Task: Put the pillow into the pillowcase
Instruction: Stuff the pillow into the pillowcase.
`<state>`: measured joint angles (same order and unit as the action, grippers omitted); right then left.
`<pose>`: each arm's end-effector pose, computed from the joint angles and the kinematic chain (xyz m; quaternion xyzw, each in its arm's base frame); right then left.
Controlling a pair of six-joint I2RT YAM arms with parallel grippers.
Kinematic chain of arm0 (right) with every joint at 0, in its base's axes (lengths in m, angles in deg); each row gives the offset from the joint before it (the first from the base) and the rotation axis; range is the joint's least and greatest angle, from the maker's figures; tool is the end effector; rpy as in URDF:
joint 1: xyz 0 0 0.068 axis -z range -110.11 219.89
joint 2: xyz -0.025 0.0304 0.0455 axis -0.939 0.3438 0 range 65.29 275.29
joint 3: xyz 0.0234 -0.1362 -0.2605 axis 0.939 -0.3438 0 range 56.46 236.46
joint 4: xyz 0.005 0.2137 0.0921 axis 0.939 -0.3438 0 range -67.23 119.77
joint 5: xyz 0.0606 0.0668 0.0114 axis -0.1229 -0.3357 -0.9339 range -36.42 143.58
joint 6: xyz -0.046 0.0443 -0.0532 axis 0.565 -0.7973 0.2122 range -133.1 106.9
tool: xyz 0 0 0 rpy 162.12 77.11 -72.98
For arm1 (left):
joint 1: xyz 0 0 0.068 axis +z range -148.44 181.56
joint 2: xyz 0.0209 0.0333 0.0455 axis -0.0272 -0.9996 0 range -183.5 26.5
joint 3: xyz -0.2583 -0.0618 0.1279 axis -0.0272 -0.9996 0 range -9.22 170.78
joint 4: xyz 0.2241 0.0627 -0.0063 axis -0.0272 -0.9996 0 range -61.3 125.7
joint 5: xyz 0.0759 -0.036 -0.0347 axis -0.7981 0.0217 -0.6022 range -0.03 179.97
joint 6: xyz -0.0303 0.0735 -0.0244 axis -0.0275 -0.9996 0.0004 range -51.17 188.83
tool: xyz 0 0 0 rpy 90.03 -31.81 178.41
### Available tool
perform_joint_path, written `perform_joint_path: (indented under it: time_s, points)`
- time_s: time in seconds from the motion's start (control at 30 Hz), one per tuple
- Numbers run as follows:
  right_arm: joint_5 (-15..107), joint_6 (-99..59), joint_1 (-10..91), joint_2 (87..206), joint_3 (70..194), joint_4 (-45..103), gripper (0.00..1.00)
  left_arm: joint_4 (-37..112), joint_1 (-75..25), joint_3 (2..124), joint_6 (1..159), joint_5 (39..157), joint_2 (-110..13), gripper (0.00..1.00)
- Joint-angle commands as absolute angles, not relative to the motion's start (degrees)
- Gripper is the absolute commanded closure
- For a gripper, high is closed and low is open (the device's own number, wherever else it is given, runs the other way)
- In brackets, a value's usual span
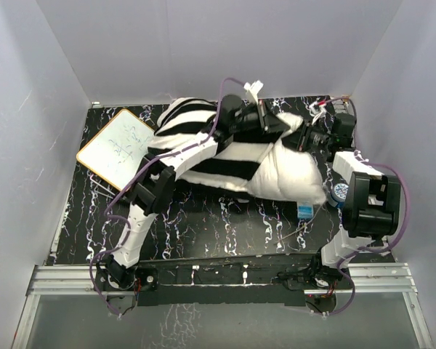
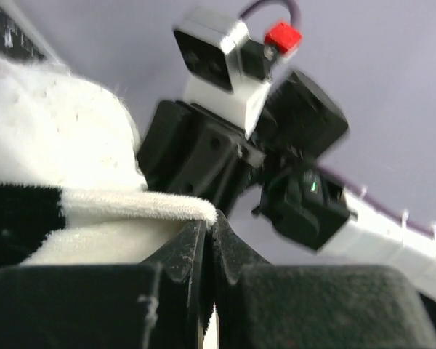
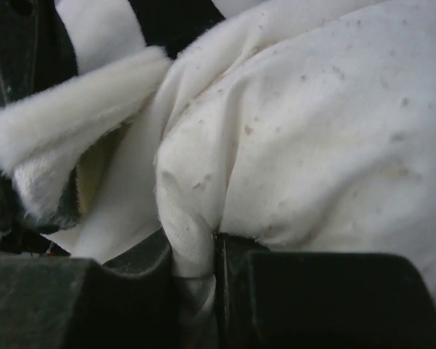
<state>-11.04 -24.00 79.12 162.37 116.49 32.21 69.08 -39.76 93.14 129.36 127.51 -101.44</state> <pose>0.3548 0.0088 0.2572 -0.1139 0.7802 0.4790 0.3858 0.3805 -0.3936 0.3191 0.1353 0.6541 -0.6873 0.2856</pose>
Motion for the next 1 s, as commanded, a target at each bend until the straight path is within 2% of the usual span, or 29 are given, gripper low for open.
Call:
perform_joint_path:
  time_s: [0.0,0.07,0.13,0.3,0.43,0.5,0.57,0.77,0.9,0.97]
  points:
    - [-11.59,-65.4,75.35,154.0,114.46,81.79,0.89,53.29,-45.96,125.34,125.43,129.46,-105.01,1.0]
    - [-8.09,-75.63,75.35,153.23,115.35,94.32,0.9,50.8,-47.62,136.06,127.23,128.65,-108.28,1.0]
    - [-4.88,-80.63,75.11,153.37,116.15,99.06,0.91,52.53,-49.53,136.61,128.8,127.73,-107.51,1.0]
    - [-3.47,-76.11,74.04,153.72,109.41,95.71,0.91,61.0,-53.15,114.91,127.44,124.68,-96.77,1.0]
    - [-3.97,-54.16,73.61,150.25,102.65,81.44,0.91,69.41,-52.27,90.87,127.57,123.12,-91.1,1.0]
    - [-3.86,-43.59,73.25,149.64,98.72,75.53,0.91,73.67,-51.16,82.87,128.81,124.31,-91.98,1.0]
    - [-4.64,-39.17,73.3,150.41,93.87,75.78,0.9,77.98,-50.69,76.83,130.92,125.7,-94.07,1.0]
    - [-8.49,-30.04,72.27,150.47,88.48,74.85,0.89,74.3,-50.74,68.9,127.42,124.83,-92.51,1.0]
    - [-8.63,-11.34,70.29,144.44,86.72,67.1,0.87,61.72,-50.74,65.75,118.6,121.07,-85.14,1.0]
    - [-6.49,4.3,67.26,140.19,87.33,57.19,0.87,58.69,-50.75,64.52,116.15,120.6,-81.82,0.99]
